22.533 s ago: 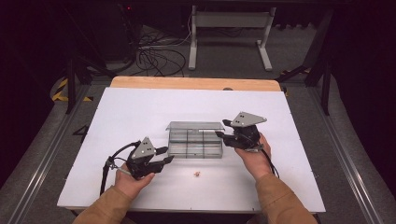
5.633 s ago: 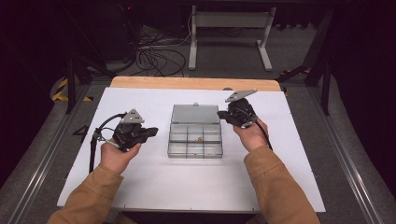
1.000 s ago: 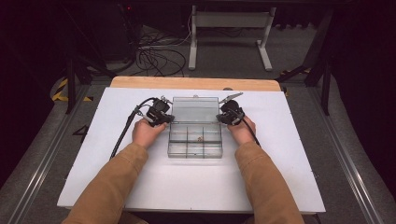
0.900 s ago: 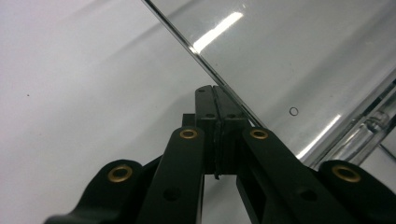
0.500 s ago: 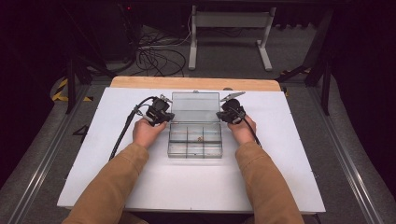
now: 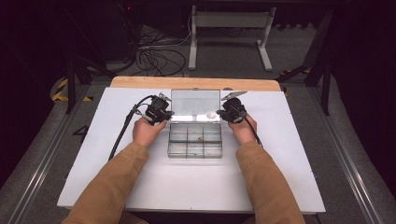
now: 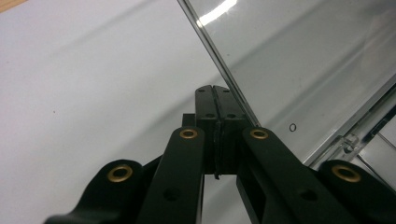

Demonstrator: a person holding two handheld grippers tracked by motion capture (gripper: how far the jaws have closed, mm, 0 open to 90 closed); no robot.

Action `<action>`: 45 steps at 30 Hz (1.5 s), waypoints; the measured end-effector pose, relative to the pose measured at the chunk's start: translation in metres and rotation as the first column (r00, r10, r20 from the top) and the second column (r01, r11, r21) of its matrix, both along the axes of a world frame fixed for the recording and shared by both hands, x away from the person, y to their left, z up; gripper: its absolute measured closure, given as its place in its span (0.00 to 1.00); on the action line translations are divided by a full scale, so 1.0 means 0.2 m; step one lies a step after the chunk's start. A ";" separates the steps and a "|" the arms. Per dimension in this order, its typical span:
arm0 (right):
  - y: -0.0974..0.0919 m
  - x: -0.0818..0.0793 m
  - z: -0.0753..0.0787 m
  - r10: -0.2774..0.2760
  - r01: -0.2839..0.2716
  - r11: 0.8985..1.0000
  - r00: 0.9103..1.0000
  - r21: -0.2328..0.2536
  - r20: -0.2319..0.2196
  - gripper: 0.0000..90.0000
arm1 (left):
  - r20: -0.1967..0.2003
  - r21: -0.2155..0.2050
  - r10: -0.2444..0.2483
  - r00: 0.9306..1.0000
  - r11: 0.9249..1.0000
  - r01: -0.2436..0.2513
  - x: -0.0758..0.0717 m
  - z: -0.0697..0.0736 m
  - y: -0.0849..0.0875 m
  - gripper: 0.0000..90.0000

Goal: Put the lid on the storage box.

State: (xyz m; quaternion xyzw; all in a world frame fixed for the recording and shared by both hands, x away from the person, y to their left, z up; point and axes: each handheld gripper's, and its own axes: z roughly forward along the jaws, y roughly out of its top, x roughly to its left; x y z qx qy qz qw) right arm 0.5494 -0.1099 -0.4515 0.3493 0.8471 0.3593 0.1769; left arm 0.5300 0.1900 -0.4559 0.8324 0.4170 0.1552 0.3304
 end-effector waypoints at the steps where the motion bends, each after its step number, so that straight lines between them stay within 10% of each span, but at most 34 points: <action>1: 0.00 0.00 0.00 -0.002 0.002 1.000 1.000 0.003 0.000 1.00 | 0.001 0.000 0.000 1.000 1.000 0.000 0.00 0.00 0.00 0.99; 45: -0.03 -0.06 0.10 0.032 -0.034 0.999 0.998 0.025 0.050 1.00 | 0.046 -0.022 -0.031 0.998 0.999 0.032 -0.05 0.09 0.03 0.99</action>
